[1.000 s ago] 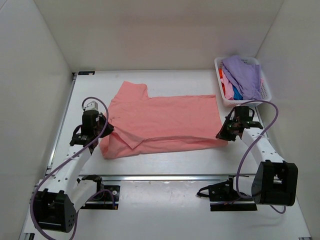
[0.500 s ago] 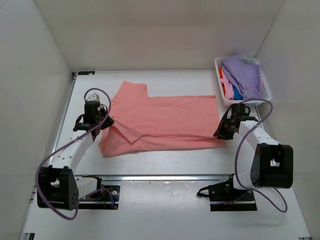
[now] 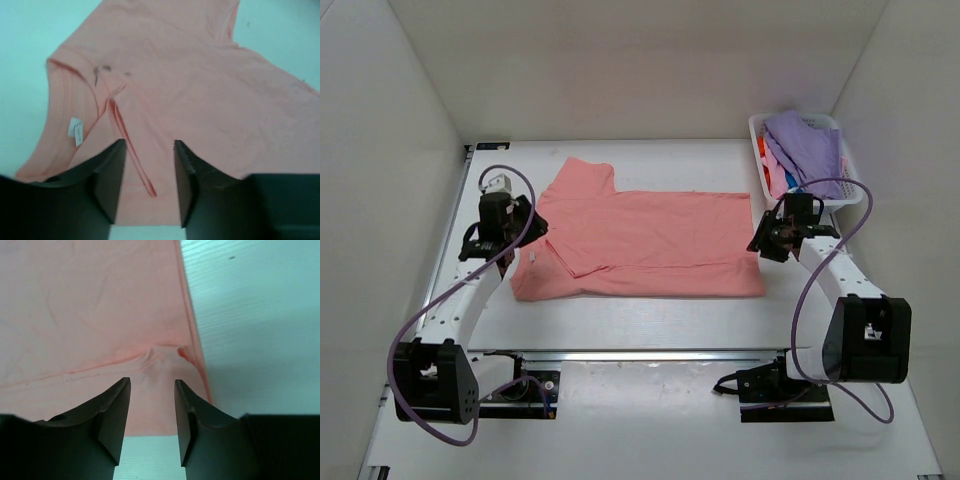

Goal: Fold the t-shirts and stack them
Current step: Fold the flattened tshirt in 1/3 of the way

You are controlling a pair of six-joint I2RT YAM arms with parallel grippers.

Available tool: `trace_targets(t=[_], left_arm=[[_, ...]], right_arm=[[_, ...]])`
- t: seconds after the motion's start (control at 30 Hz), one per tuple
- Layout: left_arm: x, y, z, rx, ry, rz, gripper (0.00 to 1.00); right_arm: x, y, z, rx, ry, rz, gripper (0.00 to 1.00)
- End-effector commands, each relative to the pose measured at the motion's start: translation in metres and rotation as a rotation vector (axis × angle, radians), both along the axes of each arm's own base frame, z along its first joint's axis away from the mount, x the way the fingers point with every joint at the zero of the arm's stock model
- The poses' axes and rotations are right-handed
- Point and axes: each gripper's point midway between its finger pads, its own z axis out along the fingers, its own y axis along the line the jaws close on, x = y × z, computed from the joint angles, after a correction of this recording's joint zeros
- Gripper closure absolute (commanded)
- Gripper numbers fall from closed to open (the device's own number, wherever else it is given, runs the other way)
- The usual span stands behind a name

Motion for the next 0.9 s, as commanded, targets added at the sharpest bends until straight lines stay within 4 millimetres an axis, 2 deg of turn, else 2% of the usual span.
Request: trace_targets(t=[0.0,0.17,0.27,0.33,0.4,0.47,0.5,0.57,0.7,0.83,0.87], left_arm=[[-0.031,-0.008,-0.024,-0.003,0.072,-0.040,0.51],[-0.055,-0.008,-0.059,0.023,0.185,-0.038,0.54],[-0.070,-0.014,-0.085,0.082,0.298,-0.064,0.56],[-0.070,-0.012,-0.094,0.157,0.354,-0.053,0.61],[-0.072,-0.015,-0.100,0.180,0.399,-0.070,0.62],[-0.076,-0.018,-0.108,0.198,0.423,-0.092,0.63],[-0.077,-0.018,-0.108,0.201,0.428,-0.093,0.63],[-0.081,-0.020,-0.110,0.219,0.437,-0.115,0.63],[-0.096,-0.018,-0.120,0.268,0.512,-0.175,0.62],[-0.112,-0.023,-0.131,0.287,0.584,-0.257,0.63],[-0.117,-0.020,-0.135,0.297,0.608,-0.261,0.63]], right_arm=[[-0.003,0.020,0.005,-0.006,-0.046,0.085,0.65],[-0.014,0.058,-0.015,0.024,-0.003,0.208,0.68],[-0.018,0.073,-0.029,0.031,0.035,0.258,0.70],[-0.023,0.079,-0.040,0.027,0.069,0.278,0.71],[-0.024,0.080,-0.048,0.020,0.090,0.282,0.72],[-0.034,0.072,-0.063,0.002,0.151,0.263,0.72],[-0.035,0.074,-0.062,0.009,0.158,0.273,0.72],[-0.043,0.067,-0.073,0.006,0.205,0.259,0.71],[-0.052,0.059,-0.081,-0.021,0.264,0.263,0.71],[-0.067,0.061,-0.088,-0.034,0.313,0.287,0.71],[-0.064,0.061,-0.087,-0.038,0.304,0.283,0.71]])
